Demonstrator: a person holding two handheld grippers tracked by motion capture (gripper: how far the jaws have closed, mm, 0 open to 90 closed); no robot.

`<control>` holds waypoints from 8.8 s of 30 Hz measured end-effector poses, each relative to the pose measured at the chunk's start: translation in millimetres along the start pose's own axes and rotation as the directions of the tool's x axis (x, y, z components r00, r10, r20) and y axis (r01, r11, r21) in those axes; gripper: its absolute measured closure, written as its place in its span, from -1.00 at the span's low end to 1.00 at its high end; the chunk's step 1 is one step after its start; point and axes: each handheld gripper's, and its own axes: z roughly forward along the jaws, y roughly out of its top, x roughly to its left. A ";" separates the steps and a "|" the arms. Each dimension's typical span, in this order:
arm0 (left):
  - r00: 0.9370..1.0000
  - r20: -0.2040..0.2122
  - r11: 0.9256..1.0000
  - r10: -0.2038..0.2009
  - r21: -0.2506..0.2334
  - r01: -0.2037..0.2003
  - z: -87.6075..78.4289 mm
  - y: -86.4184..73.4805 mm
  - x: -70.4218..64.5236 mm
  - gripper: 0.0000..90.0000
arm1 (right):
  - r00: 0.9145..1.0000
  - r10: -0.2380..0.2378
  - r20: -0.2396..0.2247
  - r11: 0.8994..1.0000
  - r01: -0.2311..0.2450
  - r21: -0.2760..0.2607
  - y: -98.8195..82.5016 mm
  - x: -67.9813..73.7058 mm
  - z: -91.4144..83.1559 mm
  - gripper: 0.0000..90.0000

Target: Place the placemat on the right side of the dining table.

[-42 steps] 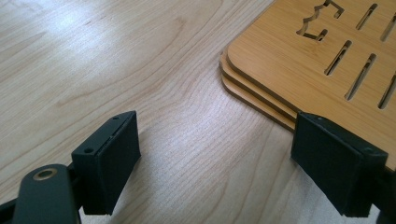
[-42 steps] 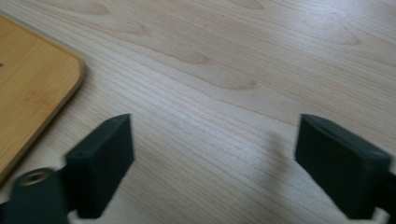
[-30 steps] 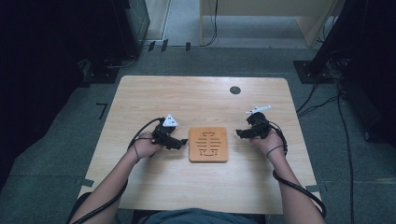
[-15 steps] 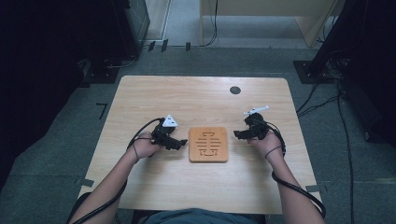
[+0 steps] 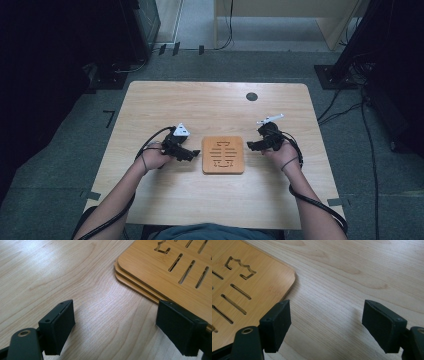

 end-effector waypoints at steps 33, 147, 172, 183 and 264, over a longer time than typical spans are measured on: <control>1.000 0.006 1.000 0.010 0.006 -0.010 -3.0 -1.2 -2.1 -0.68 | 0.997 -0.062 -0.035 0.998 0.063 0.022 2.7 21.0 7.9 -0.47; 0.999 0.000 0.999 -0.047 -0.015 0.047 -18.4 -10.4 -0.9 -0.68 | 0.982 -0.152 -0.114 0.988 0.154 0.010 30.5 80.8 13.8 -0.61; 0.998 -0.002 0.998 -0.063 0.006 0.063 -14.0 -13.4 -1.0 -0.71 | 0.973 -0.095 -0.208 0.992 0.110 0.059 31.1 86.4 25.8 -0.44; 0.998 0.008 0.998 -0.062 0.000 0.062 -12.9 -13.1 -2.2 -0.72 | 0.971 -0.063 -0.230 0.991 0.089 0.104 35.9 88.3 22.6 -0.43; 0.998 0.065 1.000 0.020 -0.018 -0.019 -8.6 -4.5 -19.3 -0.71 | 0.949 -0.051 -0.312 0.989 0.091 0.114 69.0 120.8 -22.5 0.07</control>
